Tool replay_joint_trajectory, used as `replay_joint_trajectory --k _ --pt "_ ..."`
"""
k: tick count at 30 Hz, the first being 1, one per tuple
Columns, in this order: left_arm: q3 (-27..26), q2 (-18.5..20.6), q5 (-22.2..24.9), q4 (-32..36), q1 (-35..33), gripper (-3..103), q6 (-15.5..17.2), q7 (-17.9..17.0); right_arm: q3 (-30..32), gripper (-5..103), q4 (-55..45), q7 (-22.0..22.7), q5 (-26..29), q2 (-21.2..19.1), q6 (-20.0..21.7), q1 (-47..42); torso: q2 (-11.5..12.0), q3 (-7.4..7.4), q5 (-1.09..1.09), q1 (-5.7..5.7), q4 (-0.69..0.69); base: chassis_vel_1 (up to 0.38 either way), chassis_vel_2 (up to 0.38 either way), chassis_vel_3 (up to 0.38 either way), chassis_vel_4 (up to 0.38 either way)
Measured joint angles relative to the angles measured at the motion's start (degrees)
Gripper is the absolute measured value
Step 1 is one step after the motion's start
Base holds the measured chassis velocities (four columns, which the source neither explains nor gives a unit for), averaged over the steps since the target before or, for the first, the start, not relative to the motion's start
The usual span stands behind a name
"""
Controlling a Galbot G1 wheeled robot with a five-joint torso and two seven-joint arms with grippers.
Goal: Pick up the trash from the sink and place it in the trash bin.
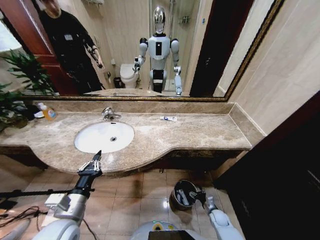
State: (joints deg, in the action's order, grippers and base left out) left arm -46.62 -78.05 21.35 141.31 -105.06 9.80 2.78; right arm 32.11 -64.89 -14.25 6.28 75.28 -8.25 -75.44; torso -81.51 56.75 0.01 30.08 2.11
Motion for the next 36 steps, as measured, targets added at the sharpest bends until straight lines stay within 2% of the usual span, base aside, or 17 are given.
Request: replay_joint_trajectory --k 1,4,6,7,9,11,16,20,23,31,36 --pt "0.0 0.0 0.0 0.0 0.0 0 0.0 0.0 0.2 99 -2.1 0.3 1.0 -0.5 0.3 -1.0 0.0 0.0 0.0 0.0 0.0 0.0 0.0 0.0 0.0" --pt "0.0 0.0 0.0 0.0 0.0 0 0.0 0.0 0.7 100 -6.0 1.2 3.0 -1.3 0.8 -2.8 0.0 0.0 -0.01 0.0 -0.01 0.0 0.0 0.0 0.0" --pt "0.0 0.0 0.0 0.0 0.0 0 0.0 0.0 1.6 100 -10.0 4.8 5.4 -1.5 0.9 -4.3 0.0 0.0 0.0 0.0 -0.01 0.0 0.0 0.0 0.0" --pt "0.0 0.0 0.0 0.0 0.0 0 0.0 0.0 1.6 100 -10.0 4.8 5.4 -1.5 0.9 -4.3 0.0 0.0 0.0 0.0 -0.01 0.0 0.0 0.0 0.0" --pt "0.0 0.0 0.0 0.0 0.0 0 0.0 0.0 2.1 100 -14.9 9.6 8.5 -1.9 1.5 -5.8 0.0 0.0 0.02 0.0 0.0 0.0 0.0 0.0 0.0" --pt "0.0 0.0 0.0 0.0 0.0 0 0.0 0.0 3.1 100 -20.7 12.2 10.9 -3.0 2.8 -7.6 0.0 0.0 -0.02 0.0 0.0 0.0 0.0 0.0 0.0" --pt "0.0 0.0 0.0 0.0 0.0 0 0.0 0.0 6.1 100 -30.3 13.1 12.6 -5.1 3.7 -9.3 0.0 0.0 0.0 0.0 -0.01 0.0 0.0 0.0 0.0" --pt "0.0 0.0 0.0 0.0 0.0 0 0.0 0.0 8.0 100 -37.4 14.0 15.5 -6.7 6.5 -9.3 0.0 0.0 -0.01 0.0 -0.01 0.0 0.0 0.0 0.0" --pt "0.0 0.0 0.0 0.0 0.0 0 0.0 0.0 8.3 100 -44.1 14.8 17.7 -7.8 10.2 -8.3 0.0 0.0 0.0 0.0 0.0 0.0 0.0 0.0 0.0" --pt "0.0 0.0 0.0 0.0 0.0 0 0.0 0.0 5.4 100 -48.4 14.6 19.0 -7.8 16.2 -2.8 0.0 0.0 -0.01 0.0 0.0 0.0 0.0 0.0 0.0" --pt "0.0 0.0 0.0 0.0 0.0 0 0.0 0.0 4.2 100 -48.0 12.6 19.1 -8.1 17.3 -0.3 0.0 0.0 -0.01 0.0 0.0 0.0 0.0 0.0 0.0"
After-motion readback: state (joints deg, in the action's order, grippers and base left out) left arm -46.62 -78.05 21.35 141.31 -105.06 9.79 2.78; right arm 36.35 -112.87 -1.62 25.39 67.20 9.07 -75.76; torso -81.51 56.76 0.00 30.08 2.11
